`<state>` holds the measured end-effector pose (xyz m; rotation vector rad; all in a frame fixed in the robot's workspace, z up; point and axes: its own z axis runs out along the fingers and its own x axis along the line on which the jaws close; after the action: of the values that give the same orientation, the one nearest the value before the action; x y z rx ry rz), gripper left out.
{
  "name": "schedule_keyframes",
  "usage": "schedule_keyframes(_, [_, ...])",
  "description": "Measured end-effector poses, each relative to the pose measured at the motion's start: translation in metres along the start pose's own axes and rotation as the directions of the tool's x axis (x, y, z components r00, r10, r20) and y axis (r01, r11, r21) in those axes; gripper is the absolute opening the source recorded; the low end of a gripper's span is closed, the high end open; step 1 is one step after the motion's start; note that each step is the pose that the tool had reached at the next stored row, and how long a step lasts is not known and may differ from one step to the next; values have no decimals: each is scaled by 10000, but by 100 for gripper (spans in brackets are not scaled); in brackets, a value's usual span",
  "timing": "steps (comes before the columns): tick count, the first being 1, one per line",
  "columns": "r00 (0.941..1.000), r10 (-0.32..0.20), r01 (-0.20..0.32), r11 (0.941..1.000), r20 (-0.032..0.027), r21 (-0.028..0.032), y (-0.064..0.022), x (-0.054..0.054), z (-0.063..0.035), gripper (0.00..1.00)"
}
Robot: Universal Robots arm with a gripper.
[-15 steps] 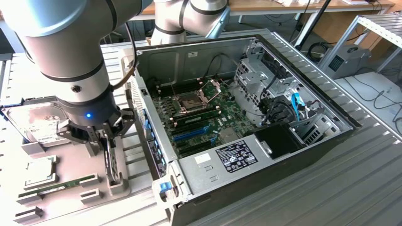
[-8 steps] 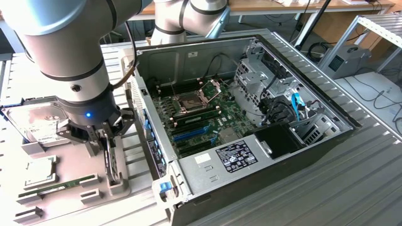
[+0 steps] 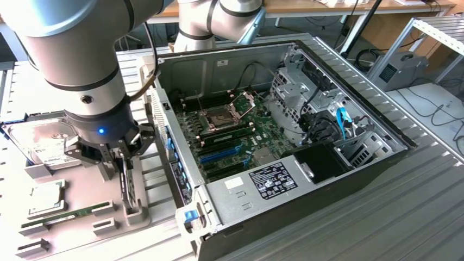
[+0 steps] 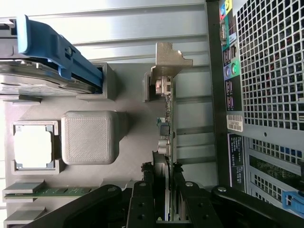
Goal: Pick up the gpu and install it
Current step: 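Pick up the gpu and move the gpu toward the slot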
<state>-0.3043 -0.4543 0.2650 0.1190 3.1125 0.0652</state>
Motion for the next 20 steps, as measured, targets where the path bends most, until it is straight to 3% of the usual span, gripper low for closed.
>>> schedule_keyframes(20, [10000, 1, -1, 10000, 0, 0, 2, -1, -42, 26])
